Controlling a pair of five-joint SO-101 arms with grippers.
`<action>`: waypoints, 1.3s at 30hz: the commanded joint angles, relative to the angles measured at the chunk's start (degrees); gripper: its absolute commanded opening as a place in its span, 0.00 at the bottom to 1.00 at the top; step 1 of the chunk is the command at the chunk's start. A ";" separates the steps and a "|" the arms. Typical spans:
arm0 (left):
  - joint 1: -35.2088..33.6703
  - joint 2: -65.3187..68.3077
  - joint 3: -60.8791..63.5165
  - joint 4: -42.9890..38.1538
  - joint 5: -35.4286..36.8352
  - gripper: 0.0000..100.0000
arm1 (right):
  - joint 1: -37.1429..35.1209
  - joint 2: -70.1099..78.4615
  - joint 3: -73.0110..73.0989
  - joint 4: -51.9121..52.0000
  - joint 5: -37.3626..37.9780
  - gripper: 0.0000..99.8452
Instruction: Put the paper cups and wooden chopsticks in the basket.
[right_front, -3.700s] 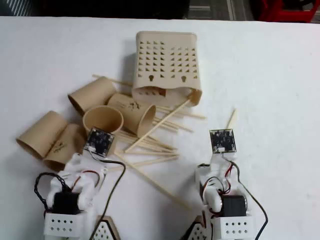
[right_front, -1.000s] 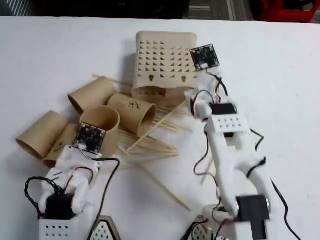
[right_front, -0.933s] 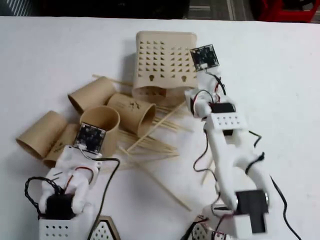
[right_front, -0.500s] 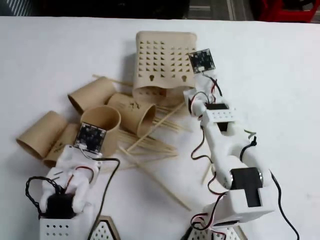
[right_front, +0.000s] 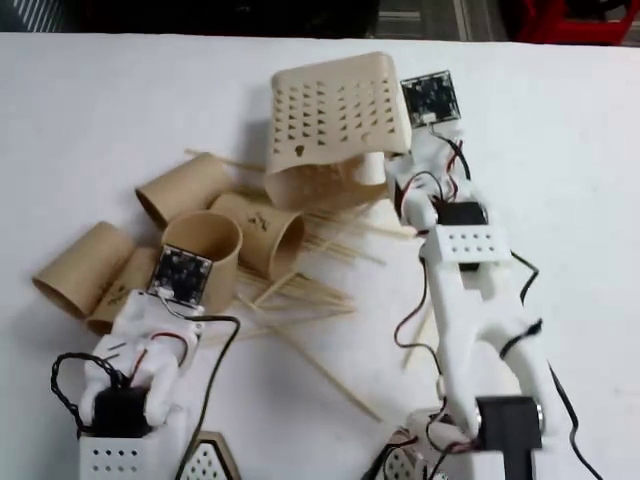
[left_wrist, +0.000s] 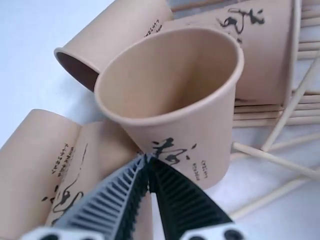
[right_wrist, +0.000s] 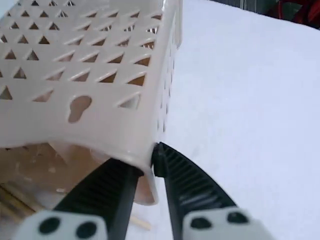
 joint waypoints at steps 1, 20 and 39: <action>-0.48 -0.31 -0.35 -1.49 -0.62 0.03 | 0.75 -6.55 -2.99 1.89 -0.62 0.02; -0.48 -0.31 -0.35 -1.41 -0.62 0.03 | 5.05 -6.20 -24.09 23.60 -5.71 0.02; -0.48 -0.31 -0.35 -1.41 -0.62 0.03 | 13.58 16.75 -56.35 42.33 -10.02 0.02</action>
